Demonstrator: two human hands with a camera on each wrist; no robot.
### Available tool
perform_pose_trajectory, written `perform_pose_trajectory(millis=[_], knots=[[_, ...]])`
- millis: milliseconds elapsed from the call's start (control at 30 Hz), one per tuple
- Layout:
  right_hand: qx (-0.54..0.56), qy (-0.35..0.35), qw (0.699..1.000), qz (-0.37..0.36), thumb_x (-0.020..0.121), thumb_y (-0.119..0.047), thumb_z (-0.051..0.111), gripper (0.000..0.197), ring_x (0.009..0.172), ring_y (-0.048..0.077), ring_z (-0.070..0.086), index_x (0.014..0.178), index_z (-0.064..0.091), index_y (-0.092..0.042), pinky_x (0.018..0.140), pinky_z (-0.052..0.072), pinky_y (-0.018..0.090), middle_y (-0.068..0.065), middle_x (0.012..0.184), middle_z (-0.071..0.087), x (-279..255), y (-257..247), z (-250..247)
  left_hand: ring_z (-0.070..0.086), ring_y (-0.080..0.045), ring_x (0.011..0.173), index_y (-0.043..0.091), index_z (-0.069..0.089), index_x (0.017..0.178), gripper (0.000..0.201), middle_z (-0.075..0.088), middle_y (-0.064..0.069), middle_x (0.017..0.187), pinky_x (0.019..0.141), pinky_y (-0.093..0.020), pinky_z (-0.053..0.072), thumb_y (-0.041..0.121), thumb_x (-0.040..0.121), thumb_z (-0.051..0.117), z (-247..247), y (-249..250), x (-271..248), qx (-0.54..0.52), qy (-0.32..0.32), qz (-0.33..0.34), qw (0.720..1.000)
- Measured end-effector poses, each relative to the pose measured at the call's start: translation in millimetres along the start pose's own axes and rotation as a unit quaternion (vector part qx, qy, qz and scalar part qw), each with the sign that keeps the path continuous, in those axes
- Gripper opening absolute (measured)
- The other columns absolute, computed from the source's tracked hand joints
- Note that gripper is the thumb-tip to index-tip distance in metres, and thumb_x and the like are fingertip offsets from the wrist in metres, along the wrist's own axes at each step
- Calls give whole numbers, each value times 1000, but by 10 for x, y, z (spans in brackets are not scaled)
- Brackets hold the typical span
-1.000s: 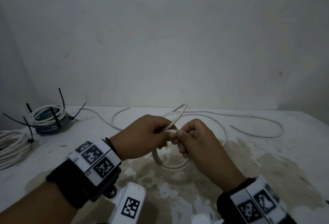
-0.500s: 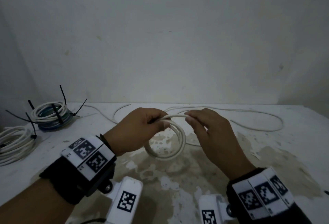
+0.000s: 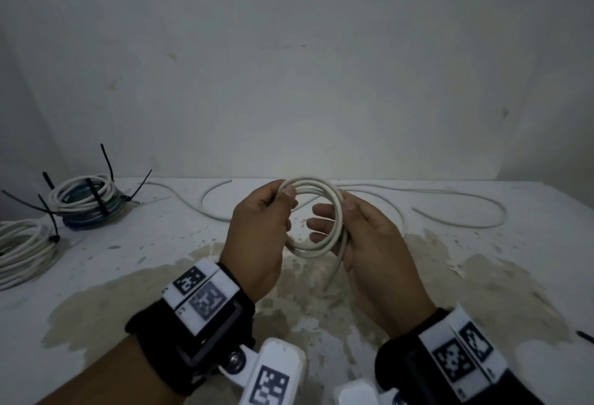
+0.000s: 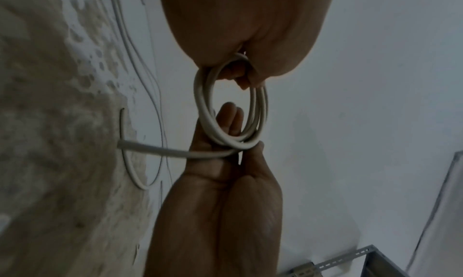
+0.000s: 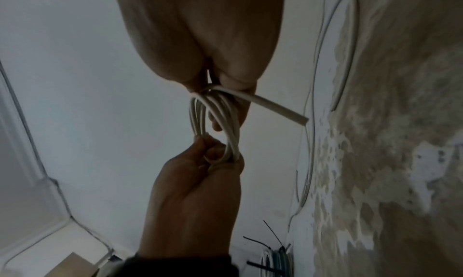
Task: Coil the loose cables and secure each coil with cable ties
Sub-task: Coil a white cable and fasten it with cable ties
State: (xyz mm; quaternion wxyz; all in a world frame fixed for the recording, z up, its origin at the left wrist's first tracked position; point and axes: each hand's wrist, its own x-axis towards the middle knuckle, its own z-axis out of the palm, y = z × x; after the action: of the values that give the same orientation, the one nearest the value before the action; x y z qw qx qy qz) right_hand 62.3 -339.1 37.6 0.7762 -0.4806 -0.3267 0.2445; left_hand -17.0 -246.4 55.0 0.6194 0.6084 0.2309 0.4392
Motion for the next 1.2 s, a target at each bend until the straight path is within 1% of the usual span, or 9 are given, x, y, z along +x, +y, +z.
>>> perform_pose_trajectory(millis=[200,367,500,667,767,833,933,1100,1200], knots=[[-32,19,999,-28,99,-32,42,32,66,13,61,90,69,-18,77,54,42,-1,76,68,-43,-10,46,38,-17,67,17,70,90,24,50,5,67,64,-30,36,17,98,47,78,-58,-95,-15,26,17,999],[-127,17,989,-76,97,-24,47,26,62,10,61,87,68,-15,61,51,19,1,67,65,-38,-58,-13,40,-12,61,11,67,93,22,50,3,68,62,-26,37,15,98,46,107,-89,-124,-78,21,-11,997],[-85,-6,996,-36,98,-17,45,24,58,18,61,89,67,-15,59,56,32,-1,68,63,21,-97,-122,43,-11,59,7,58,87,21,49,-3,70,61,-28,38,10,98,41,42,-94,-133,-103,-61,-69,990],[-200,-117,973,-10,98,-15,46,22,47,12,47,100,68,-18,52,46,31,-6,69,60,44,-139,-258,60,-18,78,10,60,94,21,63,-4,85,72,-33,49,20,97,43,-138,10,-5,77,-95,-45,992],[-238,-112,965,1,96,-19,51,10,47,12,49,100,60,-21,50,45,30,-5,70,65,32,-110,-212,58,-18,61,7,64,78,42,62,-3,68,64,-35,50,33,100,41,-40,32,-50,181,-157,-25,970],[-231,-67,971,-16,94,-19,54,4,49,11,50,93,58,-20,49,44,27,-3,71,68,28,-121,-198,44,-14,48,10,60,70,45,50,4,54,50,-29,42,39,100,40,55,-3,-112,151,-142,-34,978],[-251,-6,966,-59,94,-21,55,13,53,8,55,92,67,-19,51,44,18,-1,78,69,32,-153,-257,34,-11,46,8,62,79,43,41,5,55,45,-25,31,39,99,41,184,-97,-128,52,-98,-43,993],[-157,24,987,-5,97,-18,49,18,52,12,55,105,65,-21,60,48,35,-3,73,66,-2,-186,-359,26,-6,42,4,59,86,42,32,9,50,40,-19,25,41,99,41,390,-199,-133,-103,-74,-99,987],[-73,49,996,17,96,-12,49,16,43,10,41,99,65,-12,48,40,29,-1,68,59,-36,-247,-471,26,-8,41,4,57,84,41,30,5,52,40,-20,28,39,99,42,502,-248,-162,-173,-125,-158,964]])
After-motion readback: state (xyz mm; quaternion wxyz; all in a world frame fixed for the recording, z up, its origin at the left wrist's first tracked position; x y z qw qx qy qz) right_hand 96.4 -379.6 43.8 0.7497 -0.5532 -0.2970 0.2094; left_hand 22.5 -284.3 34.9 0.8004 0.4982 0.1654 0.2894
